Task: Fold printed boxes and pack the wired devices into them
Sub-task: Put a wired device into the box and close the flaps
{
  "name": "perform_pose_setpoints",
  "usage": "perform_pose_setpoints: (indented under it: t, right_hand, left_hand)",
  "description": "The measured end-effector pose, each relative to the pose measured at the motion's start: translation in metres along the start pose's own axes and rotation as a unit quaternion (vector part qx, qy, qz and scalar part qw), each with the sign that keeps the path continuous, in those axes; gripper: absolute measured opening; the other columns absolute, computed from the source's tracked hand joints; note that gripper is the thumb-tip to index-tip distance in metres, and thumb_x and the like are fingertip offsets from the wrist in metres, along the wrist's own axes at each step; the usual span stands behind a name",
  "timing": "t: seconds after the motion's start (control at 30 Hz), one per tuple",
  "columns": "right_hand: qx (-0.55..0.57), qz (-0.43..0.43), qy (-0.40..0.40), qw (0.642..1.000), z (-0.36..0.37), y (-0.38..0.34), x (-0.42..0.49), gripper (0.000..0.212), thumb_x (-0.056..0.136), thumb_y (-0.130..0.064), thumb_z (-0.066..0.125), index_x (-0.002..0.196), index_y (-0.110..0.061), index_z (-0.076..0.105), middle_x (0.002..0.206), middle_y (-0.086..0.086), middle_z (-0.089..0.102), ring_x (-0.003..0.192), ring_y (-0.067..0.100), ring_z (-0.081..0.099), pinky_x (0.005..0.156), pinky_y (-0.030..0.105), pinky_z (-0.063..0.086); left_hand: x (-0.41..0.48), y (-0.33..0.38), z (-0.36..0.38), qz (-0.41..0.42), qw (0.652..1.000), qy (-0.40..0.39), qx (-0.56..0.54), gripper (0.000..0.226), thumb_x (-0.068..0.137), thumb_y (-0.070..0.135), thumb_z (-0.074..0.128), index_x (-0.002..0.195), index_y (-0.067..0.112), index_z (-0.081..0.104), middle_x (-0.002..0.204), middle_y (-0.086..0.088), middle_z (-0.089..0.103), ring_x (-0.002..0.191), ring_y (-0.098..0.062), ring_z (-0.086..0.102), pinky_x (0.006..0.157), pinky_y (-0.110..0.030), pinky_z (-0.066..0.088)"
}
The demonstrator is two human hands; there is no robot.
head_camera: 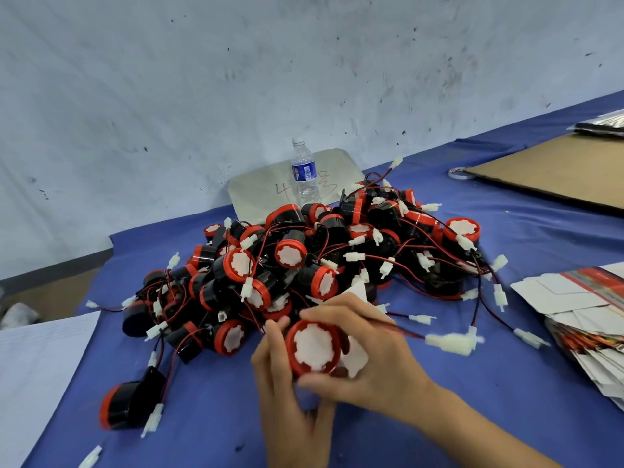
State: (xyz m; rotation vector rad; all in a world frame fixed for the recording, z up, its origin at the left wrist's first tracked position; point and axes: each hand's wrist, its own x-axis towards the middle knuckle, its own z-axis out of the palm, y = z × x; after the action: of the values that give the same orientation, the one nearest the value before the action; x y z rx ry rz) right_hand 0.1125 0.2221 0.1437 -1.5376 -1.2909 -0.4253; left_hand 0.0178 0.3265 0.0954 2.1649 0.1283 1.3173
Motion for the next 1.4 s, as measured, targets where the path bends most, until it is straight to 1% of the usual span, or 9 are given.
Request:
perform_pose_setpoints:
  t: [0.1, 0.2, 0.37, 0.5, 0.67, 0.73, 0.9, 1.07, 1.4]
  right_hand:
    - [0.067, 0.064, 0.096, 0.991, -0.008, -0.001, 0.007, 0.036, 0.075, -0.037, 0.071, 0.106, -0.021, 0.062, 0.093, -0.012, 0.064, 0.080, 0.006, 0.062, 0.069, 0.014, 0.048]
    - [0.102, 0.126, 0.105, 0.981, -0.018, 0.000, 0.014, 0.019, 0.077, -0.032, 0.068, 0.094, -0.031, 0.059, 0.078, -0.010, 0.062, 0.061, 0.013, 0.059, 0.052, 0.021, 0.047]
    - [-0.018, 0.194, -0.001, 0.981, -0.012, 0.008, 0.010, 0.023, 0.074, -0.043, 0.064, 0.084, -0.028, 0.051, 0.073, -0.008, 0.056, 0.060, 0.010, 0.052, 0.053, 0.018, 0.039]
    - [-0.222, 0.220, -0.163, 0.936, -0.006, 0.015, 0.005, 0.030, 0.082, -0.047, 0.062, 0.095, -0.022, 0.052, 0.094, -0.008, 0.056, 0.078, 0.019, 0.055, 0.067, 0.034, 0.046]
    - [-0.237, 0.230, -0.218, 0.918, 0.000, 0.018, 0.003, 0.027, 0.090, -0.045, 0.052, 0.081, -0.023, 0.064, 0.096, -0.009, 0.063, 0.078, 0.017, 0.056, 0.065, 0.030, 0.045]
    - [-0.221, 0.230, -0.225, 0.921, -0.003, 0.020, 0.002, 0.022, 0.091, -0.038, 0.052, 0.089, -0.025, 0.069, 0.102, -0.010, 0.062, 0.075, 0.014, 0.051, 0.067, 0.032, 0.047]
    - [-0.121, 0.186, -0.043, 0.974, -0.007, 0.024, 0.005, 0.045, 0.087, -0.002, 0.051, 0.123, -0.027, 0.063, 0.106, -0.008, 0.054, 0.066, 0.007, 0.045, 0.061, 0.027, 0.045]
    - [0.012, 0.188, 0.168, 0.968, -0.008, 0.024, 0.006, 0.063, 0.092, 0.001, 0.055, 0.124, -0.052, 0.042, 0.075, -0.002, 0.065, 0.060, 0.013, 0.062, 0.057, 0.027, 0.052]
    - [0.041, 0.184, 0.039, 0.981, -0.004, 0.029, 0.004, 0.047, 0.097, -0.004, 0.051, 0.114, -0.044, 0.036, 0.073, -0.016, 0.066, 0.055, 0.005, 0.059, 0.053, 0.020, 0.047]
  left_hand:
    - [0.002, 0.010, 0.008, -0.201, 0.949, -0.066, -0.234, 0.070, 0.074, 0.063, 0.072, 0.136, 0.042, 0.050, 0.141, 0.004, 0.053, 0.124, -0.020, 0.057, 0.101, -0.049, 0.046]
    - [-0.003, 0.007, 0.018, -0.111, 0.965, -0.217, -0.095, 0.082, 0.073, 0.029, 0.086, 0.116, 0.078, 0.036, 0.113, 0.037, 0.061, 0.107, 0.014, 0.056, 0.094, -0.012, 0.044]
    - [-0.002, 0.000, 0.023, -0.240, 0.959, -0.098, -0.113, 0.122, 0.072, 0.010, 0.082, 0.144, 0.048, -0.010, 0.104, 0.044, 0.056, 0.098, 0.020, 0.054, 0.077, 0.004, 0.037]
    - [-0.003, 0.002, 0.020, -0.224, 0.962, -0.106, -0.116, 0.120, 0.069, 0.003, 0.084, 0.146, 0.044, 0.002, 0.111, 0.039, 0.059, 0.101, 0.019, 0.055, 0.080, 0.000, 0.042]
    - [-0.004, 0.001, 0.019, -0.245, 0.960, -0.092, -0.100, 0.112, 0.071, 0.000, 0.082, 0.140, 0.057, 0.014, 0.135, 0.013, 0.053, 0.120, -0.003, 0.053, 0.092, -0.020, 0.050]
    - [-0.004, 0.003, 0.018, -0.195, 0.975, -0.086, -0.063, 0.104, 0.072, -0.002, 0.081, 0.136, 0.060, 0.027, 0.131, 0.020, 0.052, 0.120, 0.003, 0.051, 0.089, -0.006, 0.044]
    - [-0.003, 0.005, 0.014, -0.120, 0.983, -0.132, 0.050, 0.067, 0.081, 0.001, 0.074, 0.111, 0.057, 0.053, 0.144, 0.014, 0.039, 0.129, 0.001, 0.042, 0.087, 0.006, 0.028]
    - [-0.003, 0.010, 0.013, -0.138, 0.975, -0.157, 0.077, 0.063, 0.085, 0.018, 0.072, 0.106, 0.067, 0.036, 0.148, 0.020, 0.029, 0.131, 0.002, 0.032, 0.082, 0.003, 0.026]
    - [-0.006, 0.001, 0.017, -0.164, 0.978, -0.118, 0.057, 0.089, 0.063, 0.021, 0.090, 0.124, 0.052, 0.032, 0.122, 0.037, 0.036, 0.110, 0.014, 0.035, 0.084, 0.009, 0.023]
